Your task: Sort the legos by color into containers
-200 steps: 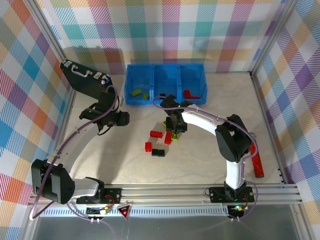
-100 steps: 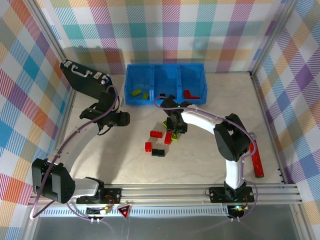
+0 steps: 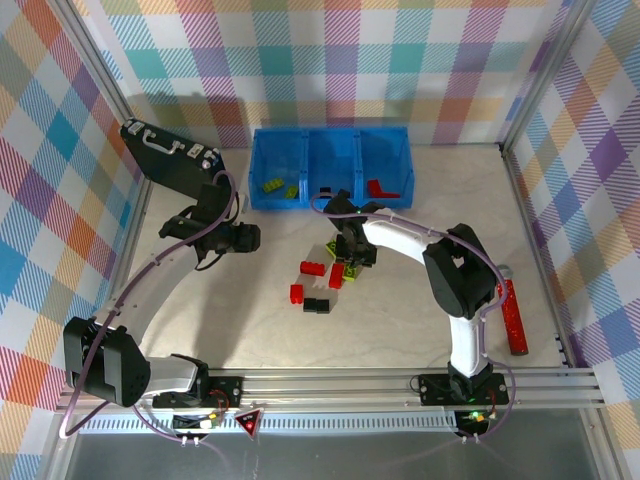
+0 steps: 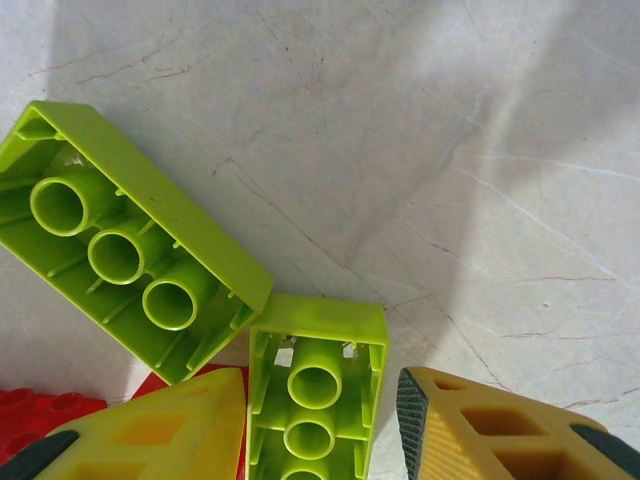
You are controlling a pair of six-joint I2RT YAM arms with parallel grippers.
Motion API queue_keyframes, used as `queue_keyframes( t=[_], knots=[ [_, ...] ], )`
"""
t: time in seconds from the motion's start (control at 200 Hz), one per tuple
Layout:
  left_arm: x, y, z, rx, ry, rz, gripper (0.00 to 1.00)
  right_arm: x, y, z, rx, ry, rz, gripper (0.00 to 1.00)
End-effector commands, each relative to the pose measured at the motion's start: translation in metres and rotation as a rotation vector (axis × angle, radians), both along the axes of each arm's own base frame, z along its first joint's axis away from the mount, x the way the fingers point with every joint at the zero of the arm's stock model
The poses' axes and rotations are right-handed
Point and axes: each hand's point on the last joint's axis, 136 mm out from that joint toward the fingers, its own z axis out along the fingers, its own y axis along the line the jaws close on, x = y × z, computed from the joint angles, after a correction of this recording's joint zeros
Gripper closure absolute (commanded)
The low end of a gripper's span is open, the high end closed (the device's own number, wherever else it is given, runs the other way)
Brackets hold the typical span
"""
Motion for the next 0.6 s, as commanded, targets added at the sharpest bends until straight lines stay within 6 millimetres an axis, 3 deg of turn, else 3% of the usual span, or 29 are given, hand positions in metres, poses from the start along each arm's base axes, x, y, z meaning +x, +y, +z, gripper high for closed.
queue_keyframes(
  t=[0.0,0.595],
  knots=[
    [0.001,0.002,0.01,-0.019,-0.024,0.007,0.5,0.001,0.0,-0.004,0.004,0.012,-0.007,0.54],
    [0.001,0.0,0.008,-0.025,-0.013,0.008,0.5,-0.005,0.002,-0.019,0.021,0.056,-0.001,0.57]
  ],
)
